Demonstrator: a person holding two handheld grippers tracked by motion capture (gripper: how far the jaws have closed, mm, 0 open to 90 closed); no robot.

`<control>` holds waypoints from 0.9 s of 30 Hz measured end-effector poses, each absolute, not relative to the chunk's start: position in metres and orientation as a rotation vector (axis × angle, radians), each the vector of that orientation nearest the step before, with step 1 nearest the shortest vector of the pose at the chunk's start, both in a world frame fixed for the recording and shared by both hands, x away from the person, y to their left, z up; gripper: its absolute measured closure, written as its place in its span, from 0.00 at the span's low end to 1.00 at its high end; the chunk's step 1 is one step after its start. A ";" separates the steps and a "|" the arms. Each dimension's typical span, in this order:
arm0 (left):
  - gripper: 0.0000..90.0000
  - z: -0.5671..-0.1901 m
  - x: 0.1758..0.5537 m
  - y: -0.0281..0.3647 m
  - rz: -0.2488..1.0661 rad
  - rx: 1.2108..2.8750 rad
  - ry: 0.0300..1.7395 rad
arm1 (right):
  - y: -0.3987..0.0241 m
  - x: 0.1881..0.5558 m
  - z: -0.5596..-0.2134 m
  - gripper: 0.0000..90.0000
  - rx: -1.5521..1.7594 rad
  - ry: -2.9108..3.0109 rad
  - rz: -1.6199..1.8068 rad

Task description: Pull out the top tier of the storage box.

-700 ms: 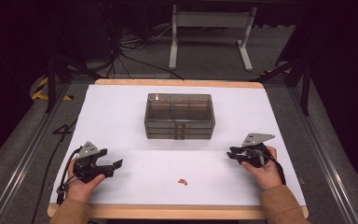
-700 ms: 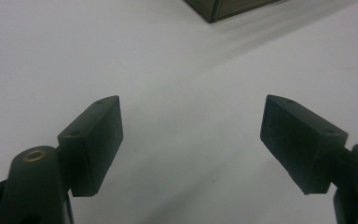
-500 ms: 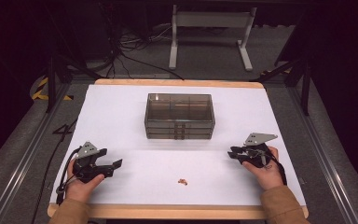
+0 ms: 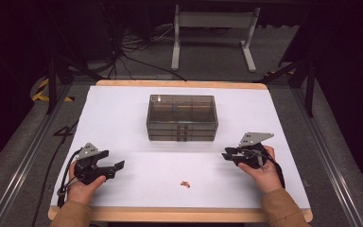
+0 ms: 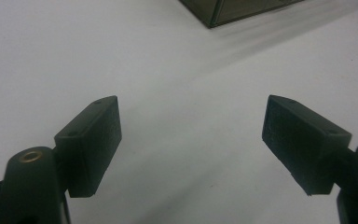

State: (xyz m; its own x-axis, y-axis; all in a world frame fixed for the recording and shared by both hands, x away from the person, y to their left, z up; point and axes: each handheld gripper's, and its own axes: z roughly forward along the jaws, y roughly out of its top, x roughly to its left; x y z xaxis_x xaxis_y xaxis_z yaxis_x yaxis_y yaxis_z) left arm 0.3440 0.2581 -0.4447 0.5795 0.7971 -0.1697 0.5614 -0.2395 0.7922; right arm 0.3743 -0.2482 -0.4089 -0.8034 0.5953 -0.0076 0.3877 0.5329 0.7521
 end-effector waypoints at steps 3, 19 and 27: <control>0.23 -0.444 0.344 0.258 0.354 1.922 1.091 | -0.243 0.374 -0.407 0.79 0.810 2.521 1.141; 0.23 -0.445 0.342 0.254 0.374 1.932 1.083 | -0.212 0.375 -0.407 0.75 0.714 2.601 1.260; 0.23 -0.445 0.342 0.254 0.378 1.933 1.079 | -0.210 0.377 -0.410 0.74 0.653 2.634 1.409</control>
